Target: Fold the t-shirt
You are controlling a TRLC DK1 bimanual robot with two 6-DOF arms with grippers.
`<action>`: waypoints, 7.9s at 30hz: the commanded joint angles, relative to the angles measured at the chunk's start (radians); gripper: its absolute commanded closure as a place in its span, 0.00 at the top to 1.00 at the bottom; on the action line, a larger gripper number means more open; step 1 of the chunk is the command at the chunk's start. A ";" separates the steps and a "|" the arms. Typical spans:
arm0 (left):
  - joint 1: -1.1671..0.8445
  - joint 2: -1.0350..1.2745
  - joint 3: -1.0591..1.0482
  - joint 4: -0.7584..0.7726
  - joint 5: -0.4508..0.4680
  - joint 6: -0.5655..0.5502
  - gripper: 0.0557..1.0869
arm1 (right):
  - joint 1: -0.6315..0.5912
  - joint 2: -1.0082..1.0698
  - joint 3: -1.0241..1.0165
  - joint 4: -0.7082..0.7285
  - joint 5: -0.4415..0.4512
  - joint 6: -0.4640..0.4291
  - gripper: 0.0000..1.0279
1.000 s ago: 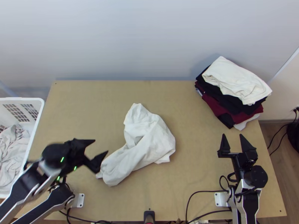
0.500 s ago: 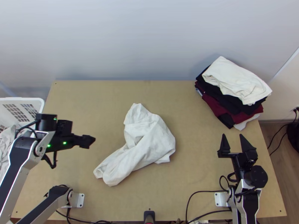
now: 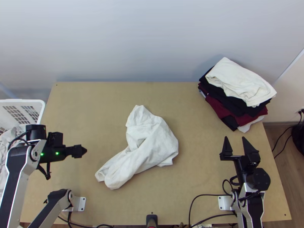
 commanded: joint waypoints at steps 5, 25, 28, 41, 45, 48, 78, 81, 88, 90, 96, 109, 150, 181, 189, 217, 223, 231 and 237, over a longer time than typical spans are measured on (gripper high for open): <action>0.030 -0.016 -0.046 0.084 0.062 -0.064 0.95 | 0.034 0.032 0.041 -0.045 -0.046 -0.079 0.96; 0.064 -0.049 -0.101 0.406 0.074 -0.319 0.95 | 0.616 1.176 1.067 -0.401 -0.017 -0.220 0.96; 0.070 -0.061 -0.115 0.427 0.074 -0.333 0.95 | 0.729 1.291 1.177 -0.407 -0.003 -0.285 0.96; 0.114 -0.098 -0.143 0.475 0.074 -0.376 0.95 | 0.953 1.698 1.484 -0.380 0.031 -0.434 0.90; 0.122 -0.099 -0.152 0.496 0.074 -0.396 0.95 | 0.987 1.777 1.516 -0.368 0.031 -0.434 0.78; 0.122 -0.098 -0.164 0.509 0.074 -0.400 0.95 | 1.001 1.820 1.535 -0.364 0.031 -0.435 0.66; 0.130 -0.096 -0.196 0.530 0.074 -0.391 0.95 | 1.004 1.975 1.581 -0.364 0.031 -0.437 0.26; 0.130 -0.093 -0.196 0.530 0.074 -0.393 0.95 | 1.002 1.960 1.565 -0.366 0.031 -0.441 0.12; 0.130 -0.093 -0.204 0.536 0.074 -0.396 0.95 | 0.992 1.931 1.516 -0.358 0.035 -0.446 0.03; 0.130 -0.093 -0.205 0.536 0.074 -0.397 0.95 | 0.992 1.920 1.501 -0.340 0.042 -0.452 0.03; 0.130 -0.099 -0.204 0.536 0.074 -0.396 0.95 | 0.984 1.883 1.459 -0.243 0.080 -0.444 0.03; 0.005 -0.104 -0.225 0.364 0.074 -0.015 0.95 | 0.936 1.840 1.476 -0.223 0.100 -0.383 0.03; -0.381 -0.061 -0.248 -0.059 -0.021 0.703 0.95 | 0.743 1.736 1.407 -0.173 0.101 -0.338 0.03; -0.329 0.063 -0.273 0.338 -0.029 0.450 0.04 | 0.680 1.670 1.349 -0.154 0.101 -0.273 0.03; -0.188 0.120 -0.110 0.524 -0.064 0.249 0.04 | 0.604 1.593 1.358 -0.194 0.103 -0.180 0.03; -0.056 0.399 0.755 0.412 -0.444 -0.086 0.04 | 0.380 1.415 1.617 -0.549 0.146 -0.007 0.03; -0.084 0.505 0.913 0.343 -0.501 -0.100 0.04 | 0.229 1.512 1.822 -0.791 -0.052 0.066 0.03; -0.142 0.616 1.128 0.286 -0.582 -0.103 0.04 | 0.039 1.576 1.961 -0.832 -0.403 0.134 0.03; -0.176 0.688 1.309 0.275 -0.641 -0.101 0.04 | 0.001 1.602 2.076 -0.820 -0.429 0.152 0.03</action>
